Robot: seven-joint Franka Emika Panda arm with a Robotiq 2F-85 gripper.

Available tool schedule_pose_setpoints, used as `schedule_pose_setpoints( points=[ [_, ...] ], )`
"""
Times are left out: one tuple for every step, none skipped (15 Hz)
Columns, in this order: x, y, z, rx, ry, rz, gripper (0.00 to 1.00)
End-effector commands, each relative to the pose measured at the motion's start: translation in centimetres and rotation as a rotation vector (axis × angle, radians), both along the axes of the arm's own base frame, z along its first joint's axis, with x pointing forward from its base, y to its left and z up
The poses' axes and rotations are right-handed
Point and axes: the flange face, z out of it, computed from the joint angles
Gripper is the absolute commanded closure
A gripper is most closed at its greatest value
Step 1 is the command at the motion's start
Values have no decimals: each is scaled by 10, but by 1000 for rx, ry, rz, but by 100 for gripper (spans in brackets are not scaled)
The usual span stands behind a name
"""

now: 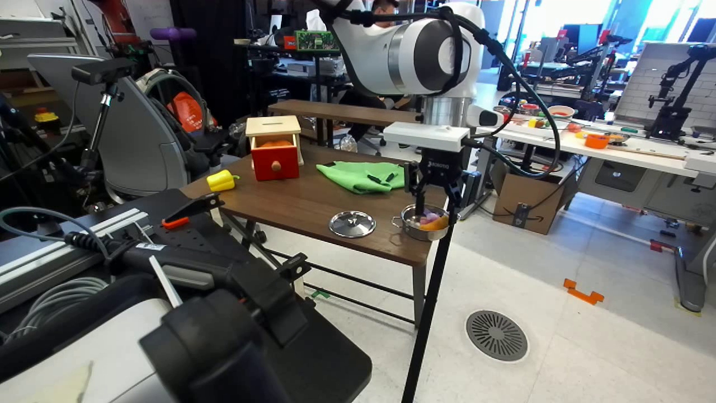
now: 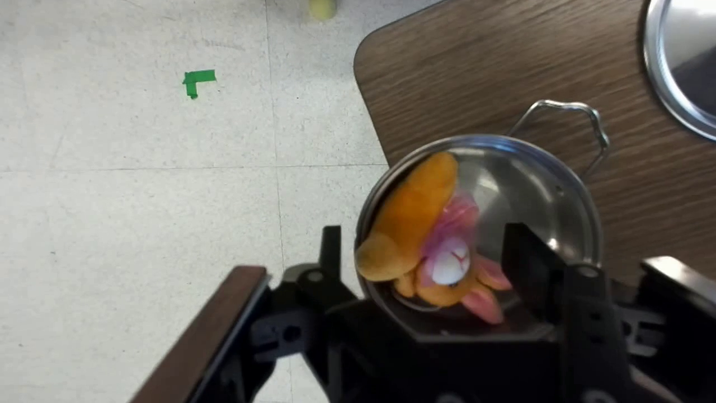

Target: Put the silver lid on the silver pot, remove the lid from the pot, place the bunny plush toy in the pot

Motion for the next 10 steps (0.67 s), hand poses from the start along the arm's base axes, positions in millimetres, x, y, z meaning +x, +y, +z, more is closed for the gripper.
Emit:
schedule_pose_setpoints(
  points=[
    [8, 2, 13, 11, -8, -12, 0],
    [9, 2, 18, 13, -17, -13, 0],
    [11, 3, 27, 21, -31, -14, 0],
    [12, 4, 35, 26, -46, -15, 0],
    [13, 6, 44, 32, -63, -15, 0],
    [12, 7, 52, 39, -74, -13, 0],
    [7, 9, 56, 34, -36, -1, 0],
    [16, 5, 38, 16, -61, -9, 0],
    [15, 6, 45, 18, -56, -8, 0],
    [14, 6, 49, 18, -53, -8, 0]
  ],
)
